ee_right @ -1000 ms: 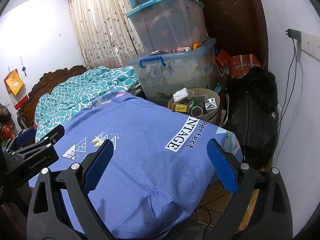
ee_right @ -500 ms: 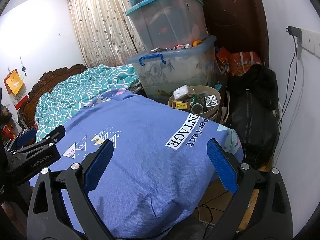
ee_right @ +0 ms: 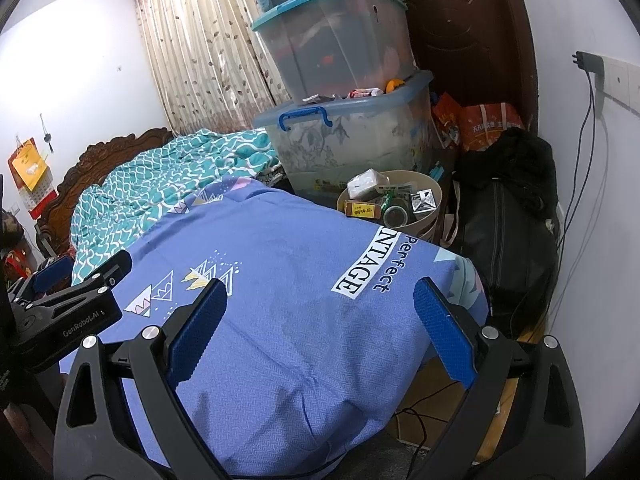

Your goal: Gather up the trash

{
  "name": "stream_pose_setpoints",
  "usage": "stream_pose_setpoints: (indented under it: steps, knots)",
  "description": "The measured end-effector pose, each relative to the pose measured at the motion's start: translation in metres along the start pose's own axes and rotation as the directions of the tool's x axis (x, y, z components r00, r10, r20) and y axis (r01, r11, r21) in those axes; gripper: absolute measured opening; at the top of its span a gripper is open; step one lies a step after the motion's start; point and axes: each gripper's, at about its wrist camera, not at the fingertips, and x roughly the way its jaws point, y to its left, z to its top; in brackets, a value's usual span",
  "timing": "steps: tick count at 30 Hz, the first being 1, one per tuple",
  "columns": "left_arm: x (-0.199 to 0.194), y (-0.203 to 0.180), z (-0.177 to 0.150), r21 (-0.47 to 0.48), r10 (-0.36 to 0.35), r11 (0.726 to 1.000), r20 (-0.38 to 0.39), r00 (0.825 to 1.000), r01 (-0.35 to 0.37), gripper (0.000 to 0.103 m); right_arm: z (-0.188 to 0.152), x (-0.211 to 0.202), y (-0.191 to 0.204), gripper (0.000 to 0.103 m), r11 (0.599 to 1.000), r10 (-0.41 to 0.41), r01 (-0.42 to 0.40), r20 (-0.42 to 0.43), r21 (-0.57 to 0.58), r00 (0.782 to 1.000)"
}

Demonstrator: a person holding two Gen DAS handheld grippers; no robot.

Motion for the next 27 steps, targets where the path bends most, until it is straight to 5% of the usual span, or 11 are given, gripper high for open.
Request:
stream_pose_setpoints:
  steps: [27]
  knots:
    - [0.0005,-0.0027,-0.0007,0.008,0.001,1.0,-0.003,1.0,-0.001,0.094,0.0007,0.0012,-0.0004,0.094,1.0,0.0,0.0,-0.001,0.0,1.0]
